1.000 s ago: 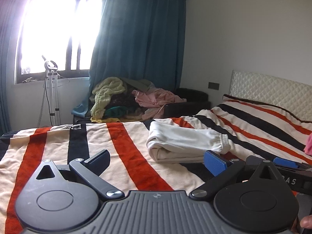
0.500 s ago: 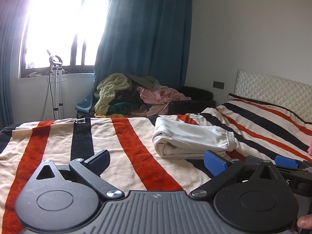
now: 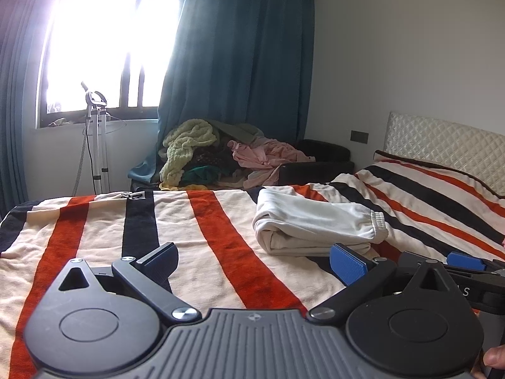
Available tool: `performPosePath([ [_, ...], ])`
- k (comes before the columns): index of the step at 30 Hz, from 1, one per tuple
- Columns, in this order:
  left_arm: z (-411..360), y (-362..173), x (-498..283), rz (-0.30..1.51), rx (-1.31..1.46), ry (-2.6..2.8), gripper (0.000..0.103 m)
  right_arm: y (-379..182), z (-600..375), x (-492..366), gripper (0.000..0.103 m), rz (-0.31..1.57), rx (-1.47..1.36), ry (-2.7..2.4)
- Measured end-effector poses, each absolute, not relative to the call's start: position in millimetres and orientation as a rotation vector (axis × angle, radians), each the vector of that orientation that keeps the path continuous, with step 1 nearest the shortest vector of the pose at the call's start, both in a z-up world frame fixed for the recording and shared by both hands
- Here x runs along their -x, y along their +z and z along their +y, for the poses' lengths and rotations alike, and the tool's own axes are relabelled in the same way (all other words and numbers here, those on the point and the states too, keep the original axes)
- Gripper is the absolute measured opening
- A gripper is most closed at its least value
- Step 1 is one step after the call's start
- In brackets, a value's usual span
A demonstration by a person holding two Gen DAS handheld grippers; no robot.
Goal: Fold clothes
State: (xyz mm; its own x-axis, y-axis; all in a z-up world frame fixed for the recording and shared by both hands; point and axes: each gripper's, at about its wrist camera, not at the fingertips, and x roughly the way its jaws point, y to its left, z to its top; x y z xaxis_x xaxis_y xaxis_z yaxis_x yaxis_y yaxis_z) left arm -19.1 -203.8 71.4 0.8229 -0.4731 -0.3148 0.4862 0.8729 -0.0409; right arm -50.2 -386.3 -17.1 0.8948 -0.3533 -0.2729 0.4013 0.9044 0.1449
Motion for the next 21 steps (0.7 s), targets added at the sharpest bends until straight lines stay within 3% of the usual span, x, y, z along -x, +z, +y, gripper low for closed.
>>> performPosePath([
  [21,-201.1,67.0,22.7,0.324,-0.061,-0.480,0.103,-18.8,-383.2,47.8,0.091,0.257,-0.190,-0.395],
])
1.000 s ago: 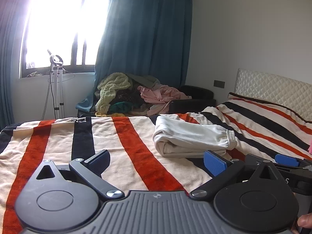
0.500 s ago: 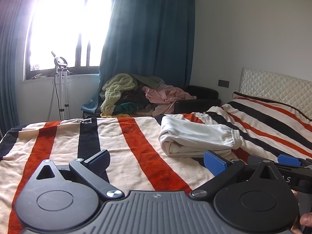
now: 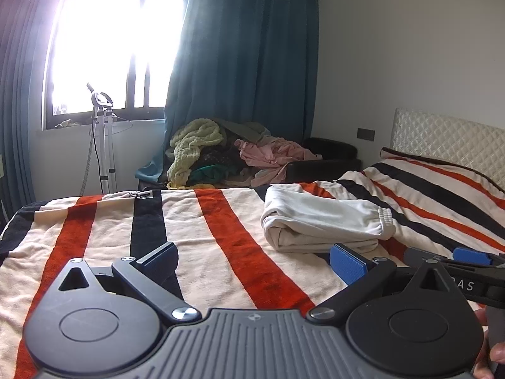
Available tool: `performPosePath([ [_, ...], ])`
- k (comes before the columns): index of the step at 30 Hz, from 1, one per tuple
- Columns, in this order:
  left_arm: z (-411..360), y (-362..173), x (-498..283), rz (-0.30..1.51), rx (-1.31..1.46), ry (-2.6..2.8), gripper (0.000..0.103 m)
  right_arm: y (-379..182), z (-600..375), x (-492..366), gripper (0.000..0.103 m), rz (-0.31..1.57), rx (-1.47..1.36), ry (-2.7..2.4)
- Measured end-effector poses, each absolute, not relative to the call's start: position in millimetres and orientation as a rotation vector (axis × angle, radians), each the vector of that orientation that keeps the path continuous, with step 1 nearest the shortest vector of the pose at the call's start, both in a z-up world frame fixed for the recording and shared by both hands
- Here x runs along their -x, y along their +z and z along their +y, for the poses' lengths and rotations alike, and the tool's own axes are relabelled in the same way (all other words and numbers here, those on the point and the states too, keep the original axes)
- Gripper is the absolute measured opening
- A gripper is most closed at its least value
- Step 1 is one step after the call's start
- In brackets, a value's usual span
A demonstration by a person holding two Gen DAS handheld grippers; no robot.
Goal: Fold clothes
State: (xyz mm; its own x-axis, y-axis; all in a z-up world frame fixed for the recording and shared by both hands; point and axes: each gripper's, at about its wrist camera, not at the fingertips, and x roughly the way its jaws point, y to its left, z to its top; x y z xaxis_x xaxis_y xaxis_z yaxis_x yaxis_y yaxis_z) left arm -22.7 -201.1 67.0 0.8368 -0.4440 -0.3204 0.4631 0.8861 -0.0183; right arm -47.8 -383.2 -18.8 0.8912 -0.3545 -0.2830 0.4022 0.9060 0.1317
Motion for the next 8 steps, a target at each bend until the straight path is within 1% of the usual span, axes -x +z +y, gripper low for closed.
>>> performPosePath([
  [8,-202.0,65.0,23.3,0.333,-0.071,-0.479,0.103,-18.4,-384.3,47.2,0.091,0.260,-0.195,-0.396],
])
